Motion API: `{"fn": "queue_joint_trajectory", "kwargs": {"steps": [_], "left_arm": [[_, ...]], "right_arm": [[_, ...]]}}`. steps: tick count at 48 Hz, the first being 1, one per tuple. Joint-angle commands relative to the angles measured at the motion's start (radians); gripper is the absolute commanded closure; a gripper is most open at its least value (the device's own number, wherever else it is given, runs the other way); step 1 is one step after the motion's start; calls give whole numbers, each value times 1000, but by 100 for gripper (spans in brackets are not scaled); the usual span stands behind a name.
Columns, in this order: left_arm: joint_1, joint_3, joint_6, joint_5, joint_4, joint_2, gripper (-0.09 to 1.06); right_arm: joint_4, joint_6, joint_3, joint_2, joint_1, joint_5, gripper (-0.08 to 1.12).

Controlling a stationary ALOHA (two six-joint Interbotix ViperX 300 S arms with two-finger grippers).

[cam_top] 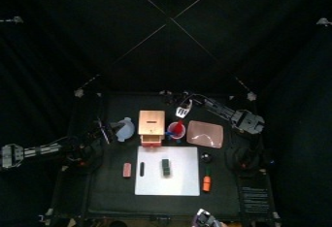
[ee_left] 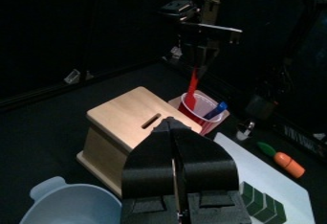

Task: Place sushi on board then cut the sushi with the knife then place the pieces on the plate
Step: Grasp knife edge with left hand

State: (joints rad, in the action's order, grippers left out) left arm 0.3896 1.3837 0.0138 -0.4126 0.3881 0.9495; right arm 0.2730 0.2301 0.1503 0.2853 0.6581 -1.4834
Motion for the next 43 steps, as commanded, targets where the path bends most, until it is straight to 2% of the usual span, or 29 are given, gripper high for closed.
{"fn": "queue_joint_trajectory", "kwargs": {"steps": [1,17,28,34,43], "left_arm": [[5,-15,-2,-6,0,-3,86],[3,-15,-2,-3,-2,-3,86],[3,-23,-3,-3,-3,-3,86],[3,-29,-3,-2,-3,-3,86],[-5,-43,-5,-2,-5,-3,86]], "right_arm": [[3,-3,26,-44,5,2,68],[37,-18,5,-202,-12,-9,69],[-3,-98,-48,-337,-26,5,69],[-38,-101,-89,-419,-29,77,69],[-14,-94,-227,-548,-57,270,69]]}}
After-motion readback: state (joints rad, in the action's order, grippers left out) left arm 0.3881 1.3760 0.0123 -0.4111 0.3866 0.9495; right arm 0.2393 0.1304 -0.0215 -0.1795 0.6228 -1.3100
